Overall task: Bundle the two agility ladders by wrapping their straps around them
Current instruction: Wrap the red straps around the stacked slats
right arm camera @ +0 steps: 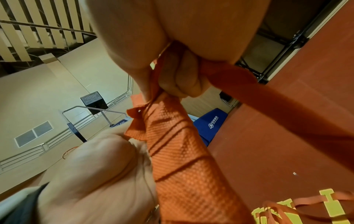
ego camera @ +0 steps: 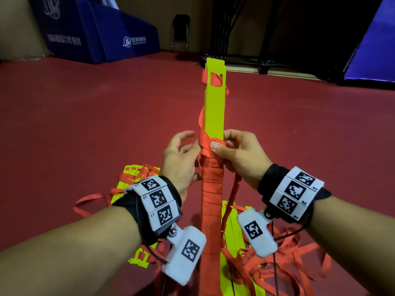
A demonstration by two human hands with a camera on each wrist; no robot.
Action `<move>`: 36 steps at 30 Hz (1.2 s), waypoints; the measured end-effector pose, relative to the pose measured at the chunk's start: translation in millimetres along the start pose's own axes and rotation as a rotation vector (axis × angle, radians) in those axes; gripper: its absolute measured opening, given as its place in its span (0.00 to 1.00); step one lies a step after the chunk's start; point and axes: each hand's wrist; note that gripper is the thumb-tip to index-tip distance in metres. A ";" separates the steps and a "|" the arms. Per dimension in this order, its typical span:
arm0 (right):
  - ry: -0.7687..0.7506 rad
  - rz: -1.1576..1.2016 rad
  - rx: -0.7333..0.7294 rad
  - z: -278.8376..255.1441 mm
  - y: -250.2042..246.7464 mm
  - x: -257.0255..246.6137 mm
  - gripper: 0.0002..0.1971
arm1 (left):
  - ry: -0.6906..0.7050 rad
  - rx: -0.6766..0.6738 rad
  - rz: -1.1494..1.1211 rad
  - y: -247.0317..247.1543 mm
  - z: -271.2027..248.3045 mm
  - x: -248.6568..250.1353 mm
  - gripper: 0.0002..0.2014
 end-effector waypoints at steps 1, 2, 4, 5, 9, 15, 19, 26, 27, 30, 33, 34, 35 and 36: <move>-0.002 -0.006 -0.003 -0.4 -0.3 0.5 0.03 | 0.004 0.002 0.003 -0.1 0.7 0.3 0.06; -0.008 -0.023 -0.007 -0.2 -0.9 1.7 0.03 | 0.005 0.000 0.019 0.0 1.0 -0.1 0.06; -0.011 -0.044 -0.007 0.1 -1.9 3.3 0.04 | -0.004 -0.001 0.061 0.0 1.6 -1.3 0.10; -0.010 -0.051 -0.005 0.0 -2.4 3.4 0.04 | -0.013 -0.006 0.049 0.4 1.5 -0.6 0.11; -0.004 -0.090 0.033 1.1 -4.0 4.5 0.02 | -0.112 -0.075 -0.049 -1.6 -0.5 4.7 0.24; 0.002 -0.133 0.031 3.1 -1.1 7.5 0.03 | 0.051 -0.123 0.155 7.7 -1.0 -7.7 0.09; -0.005 -0.151 0.012 3.2 2.2 7.0 0.08 | 0.098 -0.029 0.119 9.1 2.1 -10.2 0.12; -0.024 -0.138 -0.047 2.0 -1.6 3.8 0.07 | -0.011 0.003 -0.054 6.9 5.3 -0.1 0.18; -0.034 -0.207 -0.020 2.3 -3.8 3.8 0.06 | -0.017 0.004 -0.068 6.7 4.7 2.7 0.18; -0.065 -0.446 0.052 5.9 -14.4 5.5 0.07 | -0.034 0.028 -0.072 4.0 4.6 9.8 0.20; -0.097 -0.557 0.019 6.8 -15.6 2.7 0.07 | -0.030 0.030 -0.088 2.1 5.1 12.7 0.20; -0.099 -0.558 0.008 7.1 -14.7 2.9 0.10 | -0.033 0.028 -0.092 3.0 4.6 13.3 0.20; -0.101 -0.534 -0.007 6.7 -13.7 2.5 0.12 | -0.040 0.023 -0.095 3.8 3.8 13.7 0.20; -0.108 -0.506 -0.023 6.6 -13.5 3.1 0.13 | -0.049 0.012 -0.100 4.6 2.9 14.5 0.20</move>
Point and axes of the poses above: each hand's wrist, its own z-axis towards the middle knuckle, its own y-axis out of the palm, x = y × z, and after that the axes turned 11 degrees about -x, right-handed
